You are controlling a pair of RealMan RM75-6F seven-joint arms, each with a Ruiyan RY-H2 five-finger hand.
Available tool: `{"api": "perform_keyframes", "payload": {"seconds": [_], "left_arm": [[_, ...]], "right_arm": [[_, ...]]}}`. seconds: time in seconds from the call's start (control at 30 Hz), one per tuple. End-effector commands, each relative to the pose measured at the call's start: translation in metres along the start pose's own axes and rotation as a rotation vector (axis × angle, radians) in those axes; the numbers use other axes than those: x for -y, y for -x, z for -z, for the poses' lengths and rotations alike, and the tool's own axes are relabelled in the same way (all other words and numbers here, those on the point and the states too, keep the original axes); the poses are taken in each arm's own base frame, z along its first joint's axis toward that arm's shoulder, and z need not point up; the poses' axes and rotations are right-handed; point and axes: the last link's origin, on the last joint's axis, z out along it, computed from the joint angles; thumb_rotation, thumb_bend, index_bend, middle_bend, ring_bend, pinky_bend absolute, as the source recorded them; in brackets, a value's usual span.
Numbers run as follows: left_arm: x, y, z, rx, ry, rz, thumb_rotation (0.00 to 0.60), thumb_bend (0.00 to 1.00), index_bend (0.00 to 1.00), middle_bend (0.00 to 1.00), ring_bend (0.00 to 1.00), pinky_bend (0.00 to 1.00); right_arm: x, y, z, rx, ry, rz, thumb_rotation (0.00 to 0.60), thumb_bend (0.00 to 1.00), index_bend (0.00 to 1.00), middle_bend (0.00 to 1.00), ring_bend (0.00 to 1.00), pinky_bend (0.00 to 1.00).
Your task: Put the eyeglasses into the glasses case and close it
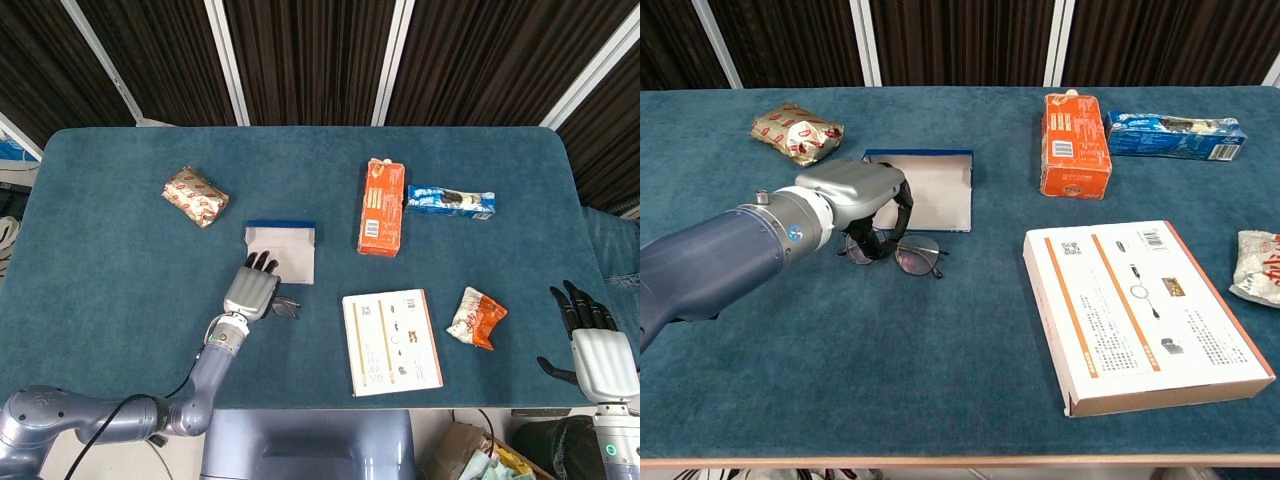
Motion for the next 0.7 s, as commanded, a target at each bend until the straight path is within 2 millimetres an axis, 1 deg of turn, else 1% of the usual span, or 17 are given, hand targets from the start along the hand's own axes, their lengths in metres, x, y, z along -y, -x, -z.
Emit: {"api": "perform_keyframes", "payload": {"seconds": [0.03,0.2,0.33,0.4,0.7], "left_arm": [[0.001,0.0,-0.001,-0.002,-0.005,0.0,0.6,0.4,0.56,0.19,0.03,0.08],[0.002,0.0,-0.001,0.001,-0.012,-0.001,0.6,0.4,0.56,0.19,0.03,0.08],[0.002,-0.002,0.0,0.0,-0.014,0.004,0.6,0.45,0.56,0.19,0.03,0.08],[0.002,-0.003,0.0,0.003,-0.017,0.01,0.6,0.45,0.57,0.19,0.03,0.08],[-0.002,-0.019,0.001,-0.036,-0.054,-0.007,0.6,0.45,0.57,0.19,0.03,0.07]], "right_arm": [[0.0,0.0,0.0,-0.001,-0.002,0.002,0.6,0.2,0.06,0.03,0.1,0.16],[0.0,0.0,0.0,0.0,0.001,0.001,0.6,0.2,0.06,0.03,0.1,0.16],[0.0,0.0,0.0,0.0,0.001,0.0,0.6,0.2,0.06,0.03,0.1,0.16],[0.0,0.0,0.0,-0.001,0.0,0.0,0.6,0.2,0.06,0.03,0.1,0.16],[0.001,0.0,0.001,0.0,0.001,-0.002,0.6,0.2,0.06,0.03,0.1,0.16]]}}
